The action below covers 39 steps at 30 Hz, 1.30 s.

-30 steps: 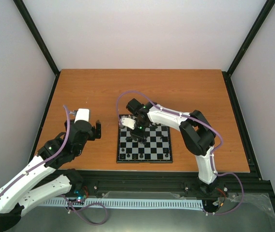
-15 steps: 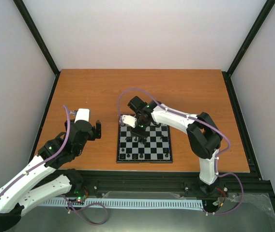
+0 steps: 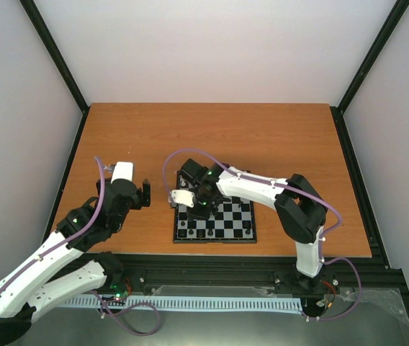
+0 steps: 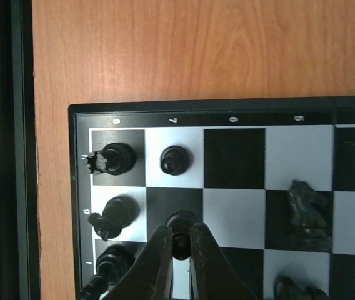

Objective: Set up the chess pieces on the board

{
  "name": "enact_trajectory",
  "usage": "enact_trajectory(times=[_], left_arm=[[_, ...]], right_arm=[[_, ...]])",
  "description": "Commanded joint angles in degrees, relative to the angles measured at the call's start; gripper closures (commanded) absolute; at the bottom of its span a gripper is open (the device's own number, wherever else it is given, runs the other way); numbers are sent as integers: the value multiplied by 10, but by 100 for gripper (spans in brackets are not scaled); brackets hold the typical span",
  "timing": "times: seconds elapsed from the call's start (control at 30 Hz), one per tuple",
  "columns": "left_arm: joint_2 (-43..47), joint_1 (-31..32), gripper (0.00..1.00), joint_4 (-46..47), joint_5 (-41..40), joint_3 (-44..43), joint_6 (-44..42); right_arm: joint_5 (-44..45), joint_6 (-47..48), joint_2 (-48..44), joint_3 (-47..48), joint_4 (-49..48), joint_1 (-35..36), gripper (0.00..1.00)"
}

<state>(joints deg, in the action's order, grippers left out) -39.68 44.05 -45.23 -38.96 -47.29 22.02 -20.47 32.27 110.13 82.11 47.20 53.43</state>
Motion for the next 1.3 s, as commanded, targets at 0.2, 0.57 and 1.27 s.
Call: enact_trajectory(times=[0.2, 0.57, 1.27], left_arm=[[-2, -7, 0, 1, 0, -11, -8], [-3, -9, 0, 3, 3, -10, -9], [-3, -13, 0, 6, 10, -8, -10]], right_arm=[[17, 21, 30, -1, 18, 22, 97], [14, 22, 36, -1, 21, 24, 97], [17, 20, 44, 1, 17, 31, 85]])
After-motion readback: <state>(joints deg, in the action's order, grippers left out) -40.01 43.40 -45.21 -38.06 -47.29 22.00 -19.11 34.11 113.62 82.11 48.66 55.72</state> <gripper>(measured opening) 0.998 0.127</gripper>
